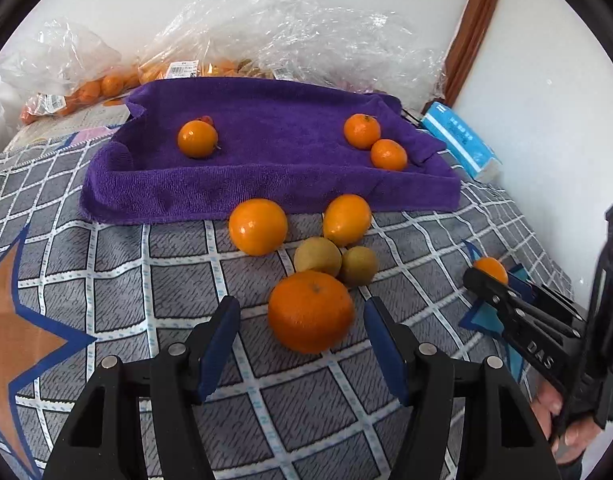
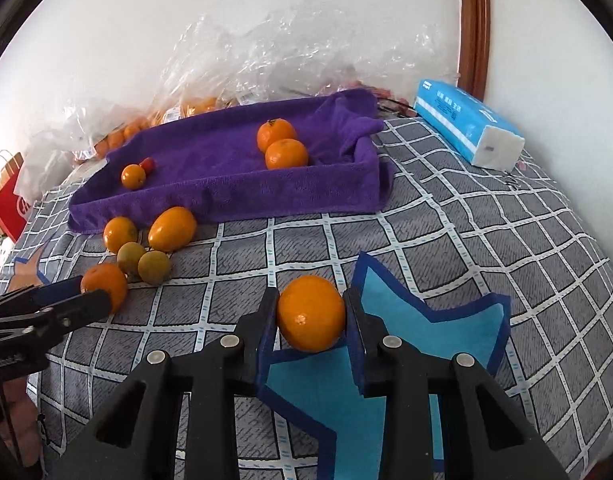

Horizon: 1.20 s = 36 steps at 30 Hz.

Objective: Organize fruits
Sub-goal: 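Close the left tool on a loose orange while the right tool holds its orange, then lift and carry both held oranges over the purple towel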

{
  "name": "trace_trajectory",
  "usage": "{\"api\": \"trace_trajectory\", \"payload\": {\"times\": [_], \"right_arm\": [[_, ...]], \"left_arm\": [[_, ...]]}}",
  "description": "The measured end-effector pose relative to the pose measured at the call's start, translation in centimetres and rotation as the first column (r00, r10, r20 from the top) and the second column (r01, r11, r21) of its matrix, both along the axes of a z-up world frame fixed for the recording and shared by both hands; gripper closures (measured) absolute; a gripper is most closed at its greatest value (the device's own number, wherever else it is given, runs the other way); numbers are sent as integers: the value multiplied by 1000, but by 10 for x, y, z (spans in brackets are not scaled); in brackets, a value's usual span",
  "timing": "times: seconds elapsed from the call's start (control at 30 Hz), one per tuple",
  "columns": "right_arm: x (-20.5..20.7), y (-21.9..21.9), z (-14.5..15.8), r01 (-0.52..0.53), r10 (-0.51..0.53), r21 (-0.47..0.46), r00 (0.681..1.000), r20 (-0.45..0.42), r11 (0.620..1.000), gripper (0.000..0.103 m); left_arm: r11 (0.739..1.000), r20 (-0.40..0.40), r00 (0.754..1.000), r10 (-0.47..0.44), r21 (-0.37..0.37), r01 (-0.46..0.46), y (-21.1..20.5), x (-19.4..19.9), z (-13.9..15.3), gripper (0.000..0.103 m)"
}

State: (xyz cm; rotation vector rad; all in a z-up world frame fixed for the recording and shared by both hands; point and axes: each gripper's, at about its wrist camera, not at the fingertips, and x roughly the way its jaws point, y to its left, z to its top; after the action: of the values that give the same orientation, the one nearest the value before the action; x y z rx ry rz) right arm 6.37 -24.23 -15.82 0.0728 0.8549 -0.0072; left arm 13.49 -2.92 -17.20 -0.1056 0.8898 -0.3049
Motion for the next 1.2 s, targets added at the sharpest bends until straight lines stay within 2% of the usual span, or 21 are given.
{"api": "trace_trajectory", "payload": {"times": [0.03,0.07,0.1,0.17,0.27,0.4,0.5,0.63,0.93,1.2], "right_arm": [[0,0,0,3,-3,-2,1000,-1,1000,71],[0,0,0,10,-10,-7,1000,-3,1000,71],[0,0,-1,15,-15,-9,1000,-3,1000,71],[0,-1,-1,15,-15,-1,1000,-2,1000,71],[-1,-2,-1,16,-16,0,1000,-2,1000,71],[1,0,-2,11,-11,-13,1000,-13,1000,71],[2,2,-3,7,-7,-26,1000,-19,1000,71],[3,4,-4,-7,6,-35,1000,-28,999,71],[4,13,-3,-25,23,-59,999,-28,998,71],[20,45,-6,-81,78,-36,994,-79,996,71]], "left_arm": [[1000,1,1000,1,17,-1,-3,2,-1,44],[999,7,1000,-2,38,2,-5,2,-1,59],[999,6,1000,-10,41,10,-5,3,-1,63],[999,12,1000,-1,39,1,3,0,1,64],[997,52,997,59,44,-61,29,-8,12,64],[980,71,982,173,83,-178,73,-12,20,64],[969,53,972,228,88,-232,98,-10,16,63],[969,23,972,235,73,-236,108,-11,2,63],[969,27,970,243,40,-244,109,-14,0,63],[969,22,969,245,14,-245,112,-14,-1,63]]}}
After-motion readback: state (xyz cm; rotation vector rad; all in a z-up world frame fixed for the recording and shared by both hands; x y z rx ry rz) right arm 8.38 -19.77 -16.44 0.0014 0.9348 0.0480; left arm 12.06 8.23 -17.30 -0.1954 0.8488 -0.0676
